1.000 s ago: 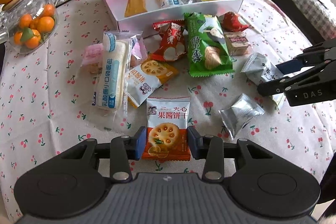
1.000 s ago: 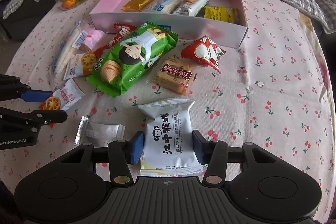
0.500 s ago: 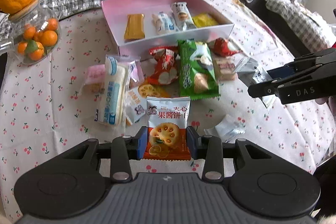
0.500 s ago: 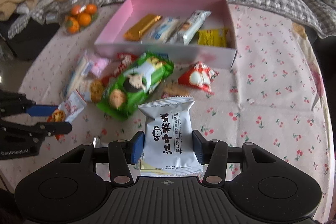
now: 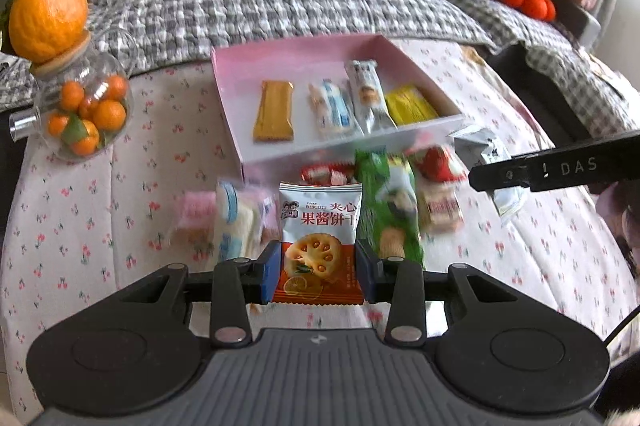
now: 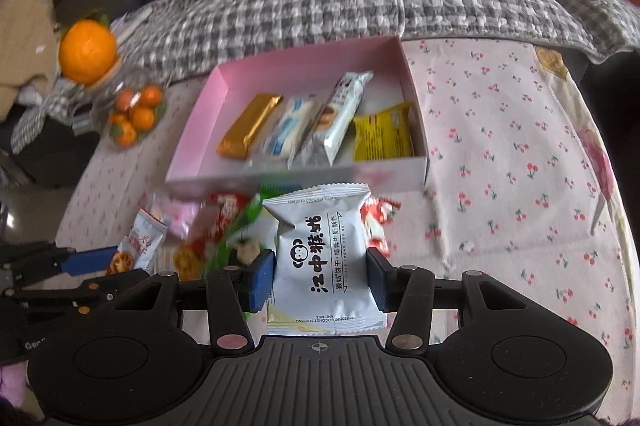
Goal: Organize snacks
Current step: 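Carry both held packets into the pink box and open both tools, then withdraw both tools from the box toward the remaining snacks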
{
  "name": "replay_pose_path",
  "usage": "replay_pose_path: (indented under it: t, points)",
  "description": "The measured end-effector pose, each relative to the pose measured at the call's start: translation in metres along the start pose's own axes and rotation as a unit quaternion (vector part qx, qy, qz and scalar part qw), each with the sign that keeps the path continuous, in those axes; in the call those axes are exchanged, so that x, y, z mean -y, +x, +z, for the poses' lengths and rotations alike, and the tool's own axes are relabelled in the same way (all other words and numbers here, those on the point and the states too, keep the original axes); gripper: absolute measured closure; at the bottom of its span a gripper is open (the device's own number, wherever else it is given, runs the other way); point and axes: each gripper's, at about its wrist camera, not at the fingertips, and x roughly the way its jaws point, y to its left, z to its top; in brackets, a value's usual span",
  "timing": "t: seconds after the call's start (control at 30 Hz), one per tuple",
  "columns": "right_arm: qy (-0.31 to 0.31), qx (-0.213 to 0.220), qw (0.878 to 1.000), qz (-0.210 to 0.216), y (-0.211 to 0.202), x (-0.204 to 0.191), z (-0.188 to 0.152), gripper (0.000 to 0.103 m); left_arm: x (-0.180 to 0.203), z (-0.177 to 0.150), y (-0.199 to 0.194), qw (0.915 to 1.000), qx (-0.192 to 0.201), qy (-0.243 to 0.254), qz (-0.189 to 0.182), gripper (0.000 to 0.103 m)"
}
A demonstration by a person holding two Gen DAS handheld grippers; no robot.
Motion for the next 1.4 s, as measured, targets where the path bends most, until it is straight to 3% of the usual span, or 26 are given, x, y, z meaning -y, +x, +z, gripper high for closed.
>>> replay_pose_path:
  t: [0.23, 0.57, 0.9, 1.17, 1.27, 1.3, 1.33, 1.4]
  points:
    - [0.022, 0.019, 1.0, -0.001, 0.017, 0.006, 0.024, 0.055, -0.007, 0.026, 0.018, 0.9991, 0.008, -0.038, 0.021, 0.068]
    - [0.061, 0.034, 0.998, -0.009, 0.051, 0.006, 0.057, 0.055, -0.003, 0.056, 0.037, 0.9963, 0.036, -0.041, 0.067, 0.067]
    - [0.061, 0.058, 0.996, 0.004, 0.08, -0.002, 0.098, 0.055, 0.001, 0.064, 0.062, 0.9937, 0.046, -0.047, 0.092, 0.067]
    - [0.062, 0.055, 0.997, 0.01, 0.109, 0.002, 0.107, 0.055, 0.0, 0.067, 0.073, 0.9915, 0.046, -0.055, 0.108, 0.067]
    - [0.061, 0.059, 0.996, 0.014, 0.11, 0.002, 0.107, 0.053, 0.003, 0.066, 0.072, 0.9909, 0.053, -0.05, 0.113, 0.062]
    - [0.062, 0.06, 0.996, 0.015, 0.11, 0.002, 0.108, 0.049, 0.004, 0.066, 0.07, 0.9906, 0.056, -0.046, 0.116, 0.059]
    - [0.066, 0.059, 0.996, 0.017, 0.109, 0.003, 0.108, 0.039, 0.006, 0.065, 0.071, 0.9904, 0.056, -0.042, 0.119, 0.056]
    - [0.07, 0.062, 0.995, 0.021, 0.107, 0.003, 0.107, 0.033, 0.008, 0.065, 0.071, 0.9897, 0.057, -0.035, 0.126, 0.042]
